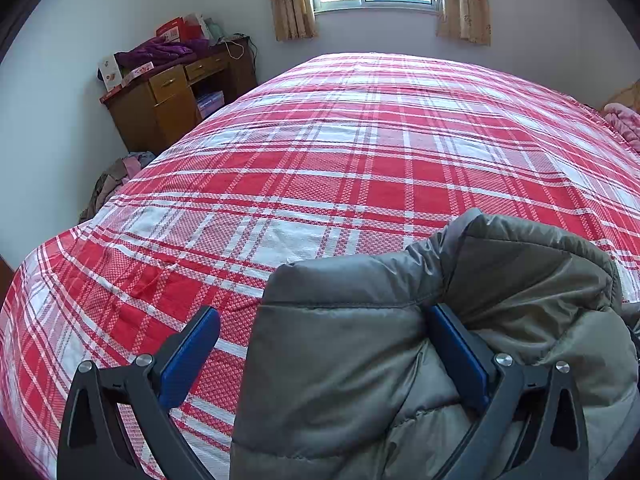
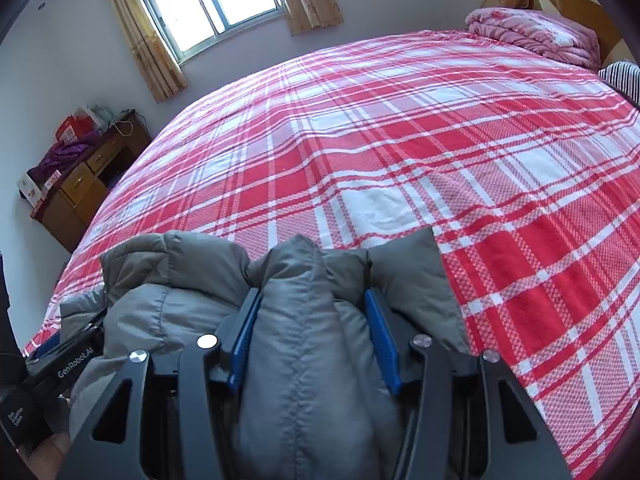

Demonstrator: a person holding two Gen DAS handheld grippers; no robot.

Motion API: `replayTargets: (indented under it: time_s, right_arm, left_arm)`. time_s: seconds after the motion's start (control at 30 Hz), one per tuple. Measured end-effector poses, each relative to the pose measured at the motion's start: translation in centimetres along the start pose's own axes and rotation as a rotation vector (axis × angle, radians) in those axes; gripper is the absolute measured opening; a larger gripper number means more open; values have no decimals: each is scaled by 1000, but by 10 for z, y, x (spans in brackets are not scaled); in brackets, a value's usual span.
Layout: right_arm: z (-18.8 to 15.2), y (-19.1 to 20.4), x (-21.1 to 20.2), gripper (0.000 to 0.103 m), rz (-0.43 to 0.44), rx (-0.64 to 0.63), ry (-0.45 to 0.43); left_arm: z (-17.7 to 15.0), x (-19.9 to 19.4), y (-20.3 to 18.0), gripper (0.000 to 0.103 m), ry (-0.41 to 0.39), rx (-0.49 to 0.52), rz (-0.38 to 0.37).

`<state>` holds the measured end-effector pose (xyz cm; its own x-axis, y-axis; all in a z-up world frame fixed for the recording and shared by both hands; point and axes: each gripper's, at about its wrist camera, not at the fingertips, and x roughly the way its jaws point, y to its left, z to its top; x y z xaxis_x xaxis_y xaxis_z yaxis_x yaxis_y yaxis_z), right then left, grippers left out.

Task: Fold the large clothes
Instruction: 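Regrasp the folded jacket edge with both grippers, then lift the folded grey jacket with both grippers and roll it over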

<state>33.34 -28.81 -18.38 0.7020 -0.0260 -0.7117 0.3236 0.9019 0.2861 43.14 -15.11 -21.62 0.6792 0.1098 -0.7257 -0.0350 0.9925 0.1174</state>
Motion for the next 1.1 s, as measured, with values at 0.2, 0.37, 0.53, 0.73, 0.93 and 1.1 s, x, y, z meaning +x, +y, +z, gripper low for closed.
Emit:
replayTargets:
  time_s: [0.2, 0.37, 0.53, 0.73, 0.93, 1.1]
  right_arm:
    - [0, 3, 3, 54, -21, -19, 10]
    - [0, 3, 3, 54, -25, -23, 11]
    - [0, 4, 4, 54, -29, -26, 11]
    - [0, 6, 6, 54, -43, -36, 15]
    - [0, 6, 7, 54, -40, -34, 14]
    - [2, -1, -3, 64, 31, -40, 32]
  left_arm:
    - [0, 1, 0, 103, 2, -2, 0]
    - [-1, 1, -1, 103, 3, -1, 0]
    - [-1, 1, -1, 103, 3, -1, 1]
    - [-1, 2, 0, 103, 8, -1, -2]
    - [0, 2, 2, 103, 13, -4, -10]
    - [-4, -36, 39, 102, 47, -36, -176]
